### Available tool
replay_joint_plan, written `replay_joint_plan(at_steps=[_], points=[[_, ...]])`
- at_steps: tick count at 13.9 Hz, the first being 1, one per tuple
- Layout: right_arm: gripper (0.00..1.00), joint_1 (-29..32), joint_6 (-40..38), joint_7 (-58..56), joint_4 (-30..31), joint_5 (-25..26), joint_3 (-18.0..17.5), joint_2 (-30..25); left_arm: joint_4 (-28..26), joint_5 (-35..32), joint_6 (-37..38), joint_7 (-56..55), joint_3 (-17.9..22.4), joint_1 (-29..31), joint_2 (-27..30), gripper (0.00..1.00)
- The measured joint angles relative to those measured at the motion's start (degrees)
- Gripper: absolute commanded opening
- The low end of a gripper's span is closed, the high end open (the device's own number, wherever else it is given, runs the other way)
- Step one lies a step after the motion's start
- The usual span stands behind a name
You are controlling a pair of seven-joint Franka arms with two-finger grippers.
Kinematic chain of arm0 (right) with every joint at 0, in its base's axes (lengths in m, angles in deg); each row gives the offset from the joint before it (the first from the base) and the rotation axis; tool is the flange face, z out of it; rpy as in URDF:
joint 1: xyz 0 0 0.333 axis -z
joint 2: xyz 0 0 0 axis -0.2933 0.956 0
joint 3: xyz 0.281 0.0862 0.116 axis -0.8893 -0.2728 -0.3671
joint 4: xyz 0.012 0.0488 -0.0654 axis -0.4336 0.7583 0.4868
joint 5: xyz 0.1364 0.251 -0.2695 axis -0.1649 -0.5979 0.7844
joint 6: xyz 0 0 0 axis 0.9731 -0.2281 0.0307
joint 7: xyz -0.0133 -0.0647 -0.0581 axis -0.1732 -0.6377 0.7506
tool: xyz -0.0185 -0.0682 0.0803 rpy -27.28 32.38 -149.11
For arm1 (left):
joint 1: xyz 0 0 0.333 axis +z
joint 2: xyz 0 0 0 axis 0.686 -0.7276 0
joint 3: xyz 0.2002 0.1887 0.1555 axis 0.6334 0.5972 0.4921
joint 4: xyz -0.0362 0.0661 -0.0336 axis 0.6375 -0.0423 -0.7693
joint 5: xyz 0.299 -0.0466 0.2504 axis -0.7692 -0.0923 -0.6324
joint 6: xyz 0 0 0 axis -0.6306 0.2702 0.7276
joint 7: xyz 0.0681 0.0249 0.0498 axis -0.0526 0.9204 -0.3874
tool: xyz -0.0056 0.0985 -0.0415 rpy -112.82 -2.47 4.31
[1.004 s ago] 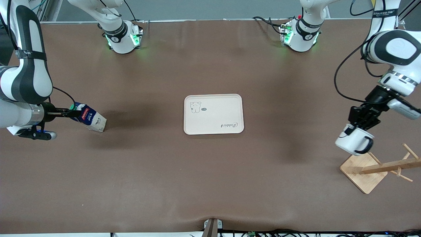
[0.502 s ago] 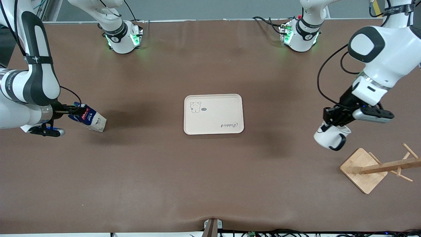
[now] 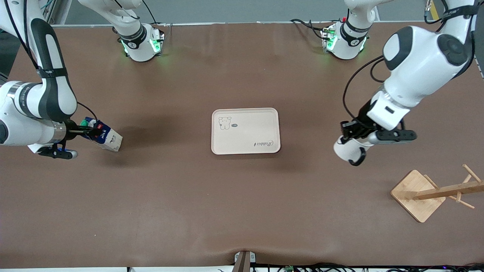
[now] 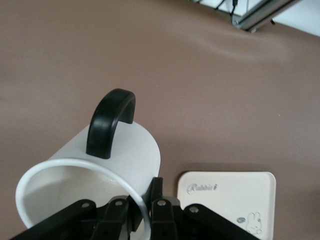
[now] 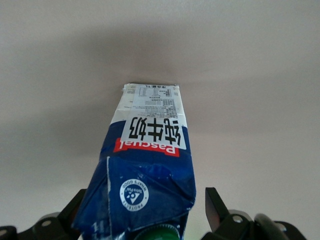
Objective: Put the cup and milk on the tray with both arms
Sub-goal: 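Carry the white mug with the left gripper over the tray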
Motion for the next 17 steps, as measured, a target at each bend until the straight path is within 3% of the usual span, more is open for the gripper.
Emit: replay_joint_plan(at_steps=[2,3,4,5,7,13,17], points=[[1.00,-0.03,0.87,-0.02,0.61,0.00,-0.10,-0.02,3.17,-3.51,1.86,-5.78,-0.05,-3.12,-3.85,0.00],[0.84,-0.04,1.22,-0.02,0.89,0.00,-0.14,-0.05,5.02,-5.43,3.00,-8.80,-0.06,-4.68,-5.81,0.00],[0.62,-0.05,1.40,-0.03,1.16,0.00,-0.16,-0.09,6.89,-6.62,3.90,-11.69,-0.07,-6.31,-7.83,0.00],[0.49,-0.06,1.49,-0.03,1.36,0.00,-0.18,-0.15,8.75,-7.23,4.47,-14.38,-0.05,-8.13,-9.96,0.00],[0.00,-0.06,1.51,-0.03,1.40,0.00,-0.16,-0.42,12.11,-7.59,5.38,-18.22,-0.02,-11.30,-13.87,0.00],[0.00,-0.06,1.31,-0.28,1.30,0.00,-0.17,-0.77,15.78,-8.01,7.14,-24.35,0.07,-17.32,-20.22,0.00],[0.00,-0.07,-5.26,-1.45,-2.50,0.00,-0.21,-1.14,18.28,-8.15,7.17,-28.02,0.13,-20.14,-22.94,0.00]])
